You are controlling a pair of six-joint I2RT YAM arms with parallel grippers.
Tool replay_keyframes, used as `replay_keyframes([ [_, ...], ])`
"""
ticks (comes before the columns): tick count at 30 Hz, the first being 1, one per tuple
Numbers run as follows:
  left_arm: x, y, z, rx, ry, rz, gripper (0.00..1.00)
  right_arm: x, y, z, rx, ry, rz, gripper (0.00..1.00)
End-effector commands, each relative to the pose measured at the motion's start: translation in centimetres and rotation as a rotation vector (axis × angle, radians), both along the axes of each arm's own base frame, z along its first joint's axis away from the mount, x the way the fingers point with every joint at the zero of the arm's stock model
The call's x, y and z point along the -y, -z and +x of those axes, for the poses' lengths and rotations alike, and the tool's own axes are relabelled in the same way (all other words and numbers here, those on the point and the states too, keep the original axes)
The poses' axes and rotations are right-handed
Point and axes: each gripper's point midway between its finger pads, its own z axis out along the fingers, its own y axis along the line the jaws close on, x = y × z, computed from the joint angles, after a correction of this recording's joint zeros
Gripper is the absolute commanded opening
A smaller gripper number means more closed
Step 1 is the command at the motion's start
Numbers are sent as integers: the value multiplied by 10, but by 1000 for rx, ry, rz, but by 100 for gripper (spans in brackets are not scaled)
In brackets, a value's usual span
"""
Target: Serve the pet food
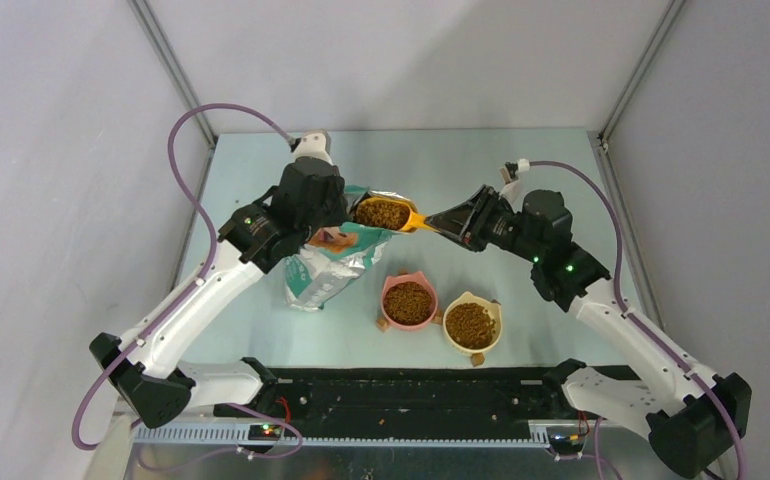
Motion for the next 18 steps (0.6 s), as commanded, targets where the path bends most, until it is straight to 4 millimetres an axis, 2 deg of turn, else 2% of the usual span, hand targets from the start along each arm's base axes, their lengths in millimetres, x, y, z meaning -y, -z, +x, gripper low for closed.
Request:
replay_keyframes([
  [1,-22,-4,-3,16,-52,50,0,2,-27,-14,14,-58,140,0],
  [9,-23,-5,-4,18,-53,44,0,24,-35,-19,6,6,218,0],
  [18,-20,-5,-5,16,-44,29,0,25,-28,-22,-16,-6,299,0],
])
